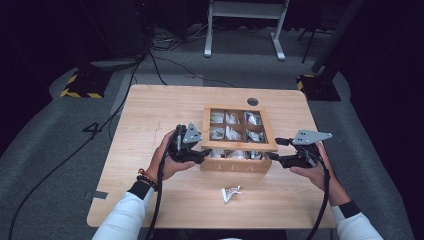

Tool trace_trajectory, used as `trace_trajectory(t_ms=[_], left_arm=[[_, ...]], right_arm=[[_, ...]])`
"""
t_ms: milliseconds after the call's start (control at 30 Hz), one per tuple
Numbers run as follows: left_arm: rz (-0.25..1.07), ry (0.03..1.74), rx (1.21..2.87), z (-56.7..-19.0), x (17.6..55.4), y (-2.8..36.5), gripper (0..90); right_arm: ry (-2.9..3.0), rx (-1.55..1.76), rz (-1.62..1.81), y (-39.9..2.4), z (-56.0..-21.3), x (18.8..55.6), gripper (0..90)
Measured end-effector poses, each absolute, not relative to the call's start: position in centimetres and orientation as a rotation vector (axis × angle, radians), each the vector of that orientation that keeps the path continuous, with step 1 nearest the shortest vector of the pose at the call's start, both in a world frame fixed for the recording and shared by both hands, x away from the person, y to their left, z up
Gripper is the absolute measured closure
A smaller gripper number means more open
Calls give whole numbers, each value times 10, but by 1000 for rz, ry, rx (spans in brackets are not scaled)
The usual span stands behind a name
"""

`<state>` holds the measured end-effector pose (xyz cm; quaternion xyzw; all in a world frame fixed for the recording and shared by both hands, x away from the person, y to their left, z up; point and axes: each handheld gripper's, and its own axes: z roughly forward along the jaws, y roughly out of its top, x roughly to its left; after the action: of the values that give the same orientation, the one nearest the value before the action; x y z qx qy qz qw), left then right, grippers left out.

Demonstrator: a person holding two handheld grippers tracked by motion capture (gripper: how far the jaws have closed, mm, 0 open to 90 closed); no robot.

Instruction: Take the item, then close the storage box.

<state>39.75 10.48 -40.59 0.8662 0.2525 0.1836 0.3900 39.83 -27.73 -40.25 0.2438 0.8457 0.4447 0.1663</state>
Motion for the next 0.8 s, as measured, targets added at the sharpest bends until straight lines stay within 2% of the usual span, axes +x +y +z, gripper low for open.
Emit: trace_trajectory(t_ms=[167, 333, 567, 800], left_arm=[[469, 631, 2235, -415, 395, 101, 316], [449, 632, 2253, -419, 395, 101, 300], [452, 635, 2318, -432, 391, 98, 297], [406, 652, 2235, -430, 392, 107, 291]], right_arm=[[2416, 726, 1303, -280, -407, 397, 390], [2434, 736, 1287, -278, -416, 397, 370], [2455, 762, 1263, -276, -425, 397, 400], [2468, 789, 1279, -277, -430, 398, 408]])
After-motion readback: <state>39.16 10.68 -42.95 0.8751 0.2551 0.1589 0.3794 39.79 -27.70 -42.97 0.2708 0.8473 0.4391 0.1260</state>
